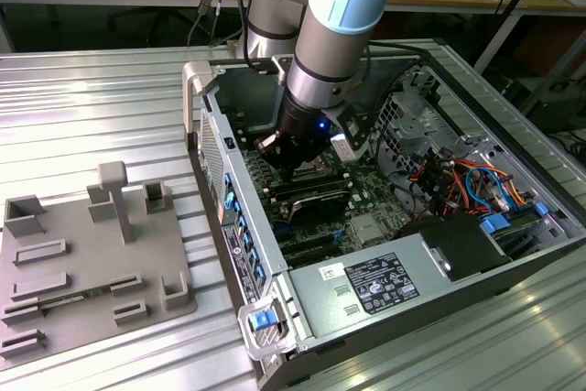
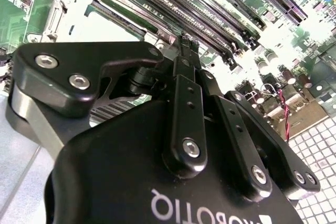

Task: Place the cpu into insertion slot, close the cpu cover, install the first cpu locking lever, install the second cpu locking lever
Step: 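Install the second cpu locking lever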

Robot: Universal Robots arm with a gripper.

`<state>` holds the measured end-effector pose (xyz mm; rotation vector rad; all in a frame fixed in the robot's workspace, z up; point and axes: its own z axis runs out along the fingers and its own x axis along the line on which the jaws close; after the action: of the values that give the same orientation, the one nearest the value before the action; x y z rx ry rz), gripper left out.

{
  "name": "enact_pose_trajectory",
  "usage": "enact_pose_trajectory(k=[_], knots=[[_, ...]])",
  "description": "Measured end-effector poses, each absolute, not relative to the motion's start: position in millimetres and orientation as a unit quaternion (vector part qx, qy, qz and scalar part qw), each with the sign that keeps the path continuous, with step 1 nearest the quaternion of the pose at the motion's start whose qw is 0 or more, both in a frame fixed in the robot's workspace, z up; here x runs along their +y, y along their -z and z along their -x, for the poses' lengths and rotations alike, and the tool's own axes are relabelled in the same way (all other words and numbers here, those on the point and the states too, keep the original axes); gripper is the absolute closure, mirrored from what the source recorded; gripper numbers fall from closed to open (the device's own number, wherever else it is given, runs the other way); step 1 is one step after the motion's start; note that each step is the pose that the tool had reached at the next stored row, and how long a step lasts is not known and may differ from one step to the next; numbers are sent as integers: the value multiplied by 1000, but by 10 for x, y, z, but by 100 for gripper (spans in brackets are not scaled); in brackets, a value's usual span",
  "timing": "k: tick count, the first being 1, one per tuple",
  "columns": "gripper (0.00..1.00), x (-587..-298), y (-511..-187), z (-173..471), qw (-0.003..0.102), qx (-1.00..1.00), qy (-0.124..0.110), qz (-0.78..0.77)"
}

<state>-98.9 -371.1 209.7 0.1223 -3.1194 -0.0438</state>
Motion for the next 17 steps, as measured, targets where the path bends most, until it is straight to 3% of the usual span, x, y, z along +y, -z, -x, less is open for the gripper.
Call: enact_pose_trajectory(k=[17], knots=[[89,-3707,-2122,988,9,-999,15,-39]])
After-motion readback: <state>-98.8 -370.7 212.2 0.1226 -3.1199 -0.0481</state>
